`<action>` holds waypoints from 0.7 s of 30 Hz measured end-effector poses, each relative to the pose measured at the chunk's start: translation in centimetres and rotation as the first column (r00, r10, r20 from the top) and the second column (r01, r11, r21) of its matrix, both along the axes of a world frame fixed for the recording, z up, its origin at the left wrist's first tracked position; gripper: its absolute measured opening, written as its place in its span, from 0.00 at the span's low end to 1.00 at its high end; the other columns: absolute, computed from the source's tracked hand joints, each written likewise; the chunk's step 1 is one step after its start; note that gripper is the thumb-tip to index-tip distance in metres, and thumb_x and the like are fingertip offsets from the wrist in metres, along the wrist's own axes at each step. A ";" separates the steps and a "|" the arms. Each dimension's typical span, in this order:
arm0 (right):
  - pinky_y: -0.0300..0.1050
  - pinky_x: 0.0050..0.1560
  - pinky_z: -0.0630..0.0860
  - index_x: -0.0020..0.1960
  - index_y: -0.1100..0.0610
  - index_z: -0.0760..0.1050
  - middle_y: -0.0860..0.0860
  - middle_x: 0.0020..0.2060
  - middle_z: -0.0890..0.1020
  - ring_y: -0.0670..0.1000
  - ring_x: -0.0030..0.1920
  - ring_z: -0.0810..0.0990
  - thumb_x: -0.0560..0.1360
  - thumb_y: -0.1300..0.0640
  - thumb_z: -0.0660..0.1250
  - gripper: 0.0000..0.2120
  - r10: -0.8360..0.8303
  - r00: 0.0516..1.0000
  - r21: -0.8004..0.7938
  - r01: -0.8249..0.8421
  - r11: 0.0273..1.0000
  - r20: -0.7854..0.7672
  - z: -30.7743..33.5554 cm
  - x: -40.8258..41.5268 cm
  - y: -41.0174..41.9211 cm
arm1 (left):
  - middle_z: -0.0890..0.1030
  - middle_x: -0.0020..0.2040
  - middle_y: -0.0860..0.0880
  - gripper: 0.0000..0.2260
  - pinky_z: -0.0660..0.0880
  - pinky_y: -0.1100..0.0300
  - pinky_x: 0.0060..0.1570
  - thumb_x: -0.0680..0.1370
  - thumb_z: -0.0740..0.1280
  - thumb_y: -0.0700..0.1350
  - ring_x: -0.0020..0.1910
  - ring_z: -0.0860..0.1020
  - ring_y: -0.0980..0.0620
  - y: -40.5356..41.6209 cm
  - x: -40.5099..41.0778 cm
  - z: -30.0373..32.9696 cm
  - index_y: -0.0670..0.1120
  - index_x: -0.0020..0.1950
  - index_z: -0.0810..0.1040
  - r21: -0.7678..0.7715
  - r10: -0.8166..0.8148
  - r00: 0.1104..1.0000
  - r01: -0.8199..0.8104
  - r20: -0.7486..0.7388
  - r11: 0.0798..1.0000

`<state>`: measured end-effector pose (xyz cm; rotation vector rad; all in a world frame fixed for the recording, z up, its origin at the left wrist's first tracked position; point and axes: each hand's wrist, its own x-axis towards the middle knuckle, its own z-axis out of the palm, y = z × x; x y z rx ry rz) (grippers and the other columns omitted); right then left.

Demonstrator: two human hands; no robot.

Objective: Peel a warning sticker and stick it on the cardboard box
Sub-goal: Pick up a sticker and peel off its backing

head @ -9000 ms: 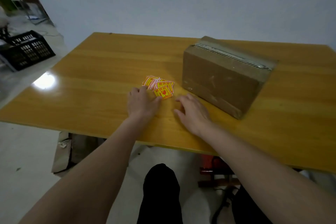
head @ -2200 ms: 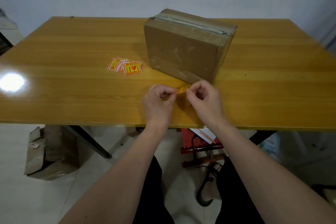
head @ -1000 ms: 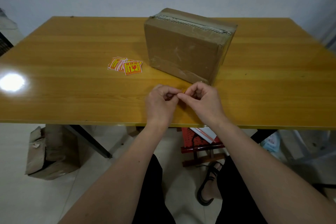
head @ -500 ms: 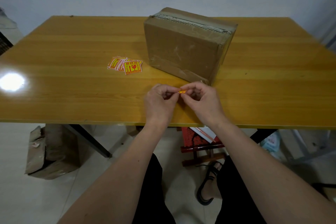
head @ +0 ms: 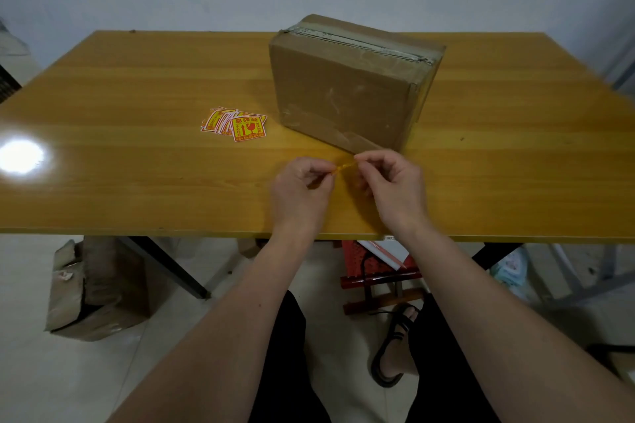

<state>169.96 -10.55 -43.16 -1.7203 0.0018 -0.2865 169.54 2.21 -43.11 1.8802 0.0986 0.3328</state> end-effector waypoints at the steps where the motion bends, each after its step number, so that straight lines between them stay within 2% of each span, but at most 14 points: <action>1: 0.33 0.32 0.73 0.41 0.51 0.78 0.48 0.33 0.80 0.40 0.30 0.76 0.75 0.64 0.66 0.09 -0.013 1.000 -0.004 0.013 1.000 0.005 0.0 0.0 0.0 | 0.80 0.48 0.54 0.13 0.77 0.62 0.50 0.71 0.73 0.39 0.47 0.79 0.56 0.0 -0.1 0.1 0.58 0.39 0.77 0.043 -0.004 1.000 0.003 0.022 0.999; 3: 0.32 0.32 0.73 0.40 0.49 0.78 0.47 0.33 0.79 0.40 0.29 0.75 0.75 0.64 0.66 0.11 -0.032 0.999 -0.023 0.032 0.999 0.007 0.0 -0.1 0.2 | 0.77 0.50 0.56 0.13 0.74 0.68 0.45 0.69 0.75 0.41 0.45 0.76 0.57 0.1 -0.1 0.5 0.59 0.41 0.77 0.104 -0.005 0.999 -0.001 0.054 0.995; 6: 0.32 0.33 0.74 0.39 0.49 0.78 0.47 0.33 0.80 0.40 0.29 0.76 0.74 0.64 0.67 0.11 -0.026 1.000 -0.042 0.026 0.999 -0.005 0.0 -0.1 0.3 | 0.79 0.45 0.54 0.14 0.73 0.68 0.40 0.68 0.75 0.40 0.39 0.76 0.57 0.2 -0.1 0.4 0.60 0.38 0.78 0.033 -0.052 0.998 0.051 0.038 0.998; 9: 0.33 0.35 0.75 0.41 0.50 0.80 0.47 0.34 0.81 0.40 0.30 0.78 0.73 0.64 0.68 0.10 -0.021 1.000 -0.044 0.020 0.999 -0.014 0.0 -0.1 0.3 | 0.81 0.39 0.53 0.14 0.74 0.68 0.40 0.68 0.75 0.39 0.36 0.79 0.58 0.1 0.0 0.1 0.58 0.34 0.80 -0.034 -0.071 0.997 0.071 0.011 0.997; 13: 0.34 0.36 0.76 0.40 0.48 0.79 0.47 0.35 0.82 0.41 0.32 0.79 0.73 0.65 0.68 0.11 -0.002 1.000 -0.043 0.002 0.999 0.002 -0.1 -0.1 0.2 | 0.80 0.39 0.54 0.13 0.73 0.72 0.40 0.70 0.73 0.37 0.36 0.77 0.59 0.0 0.0 -0.2 0.56 0.37 0.81 0.007 -0.042 0.998 0.041 0.044 0.999; 15: 0.35 0.36 0.75 0.40 0.47 0.79 0.47 0.35 0.82 0.42 0.32 0.79 0.73 0.65 0.68 0.12 0.021 1.000 -0.045 -0.021 0.999 0.006 -0.1 -0.2 0.2 | 0.79 0.40 0.55 0.15 0.72 0.72 0.40 0.70 0.72 0.35 0.37 0.76 0.58 0.1 0.1 -0.3 0.58 0.37 0.80 0.046 -0.045 0.997 0.042 0.068 0.998; 21: 0.42 0.40 0.78 0.41 0.49 0.79 0.52 0.36 0.82 0.49 0.38 0.80 0.71 0.65 0.70 0.11 0.044 0.999 -0.041 -0.044 0.998 -0.002 -0.2 -0.2 0.2 | 0.78 0.37 0.58 0.12 0.71 0.72 0.37 0.68 0.75 0.39 0.33 0.75 0.63 0.0 -0.1 -0.2 0.57 0.36 0.81 0.005 -0.051 0.996 0.051 0.080 0.999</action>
